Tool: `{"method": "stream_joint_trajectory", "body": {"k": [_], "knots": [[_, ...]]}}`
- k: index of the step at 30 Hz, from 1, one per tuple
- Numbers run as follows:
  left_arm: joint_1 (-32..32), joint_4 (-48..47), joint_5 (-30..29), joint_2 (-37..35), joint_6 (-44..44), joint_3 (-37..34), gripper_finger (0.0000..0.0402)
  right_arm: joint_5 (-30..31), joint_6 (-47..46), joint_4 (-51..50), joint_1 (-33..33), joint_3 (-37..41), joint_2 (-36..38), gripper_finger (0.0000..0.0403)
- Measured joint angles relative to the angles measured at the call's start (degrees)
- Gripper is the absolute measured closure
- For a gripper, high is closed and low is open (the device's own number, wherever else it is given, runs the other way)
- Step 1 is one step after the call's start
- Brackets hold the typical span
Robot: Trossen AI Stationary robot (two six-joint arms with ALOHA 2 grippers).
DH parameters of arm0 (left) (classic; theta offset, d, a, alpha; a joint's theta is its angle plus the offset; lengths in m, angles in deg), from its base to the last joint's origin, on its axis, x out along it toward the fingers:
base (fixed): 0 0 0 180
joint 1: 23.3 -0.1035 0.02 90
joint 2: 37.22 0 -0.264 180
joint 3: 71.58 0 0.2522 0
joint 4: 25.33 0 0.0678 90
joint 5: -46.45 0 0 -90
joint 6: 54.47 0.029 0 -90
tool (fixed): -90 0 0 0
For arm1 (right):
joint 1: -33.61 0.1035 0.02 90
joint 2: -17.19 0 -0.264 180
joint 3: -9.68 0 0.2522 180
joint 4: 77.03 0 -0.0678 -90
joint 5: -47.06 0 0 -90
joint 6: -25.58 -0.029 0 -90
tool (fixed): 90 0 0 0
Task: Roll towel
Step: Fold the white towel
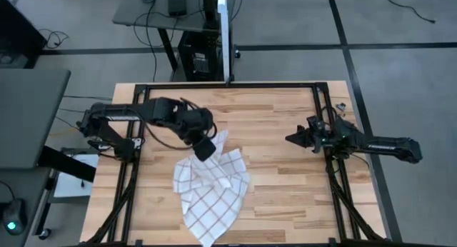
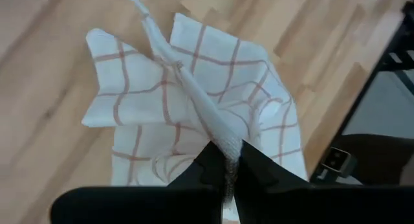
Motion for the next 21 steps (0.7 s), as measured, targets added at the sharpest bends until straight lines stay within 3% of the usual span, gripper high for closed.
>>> {"method": "stream_joint_trajectory", "body": {"k": [4, 8, 14, 21], "knots": [[-2.22, 0.14, 0.26, 0.02, 2.61, 0.00, 0.0401, 2.76, 6.15, 0.03, 4.62, -2.89, -5.92, 0.0398], [-4.06, 0.38, 0.33, 0.02, 4.29, 0.00, 0.0401, 9.58, 14.06, -0.92, 9.99, -8.12, -17.00, 0.0402], [-5.01, 0.66, 0.32, 0.02, 4.36, 0.00, 0.0401, 12.94, 23.06, -1.25, 14.00, -18.98, -44.58, 0.0403], [-3.45, 0.44, 0.37, 0.02, 5.91, 0.00, 0.0402, 12.88, 29.35, -1.18, 10.48, -35.59, -75.18, 0.0403]]}}
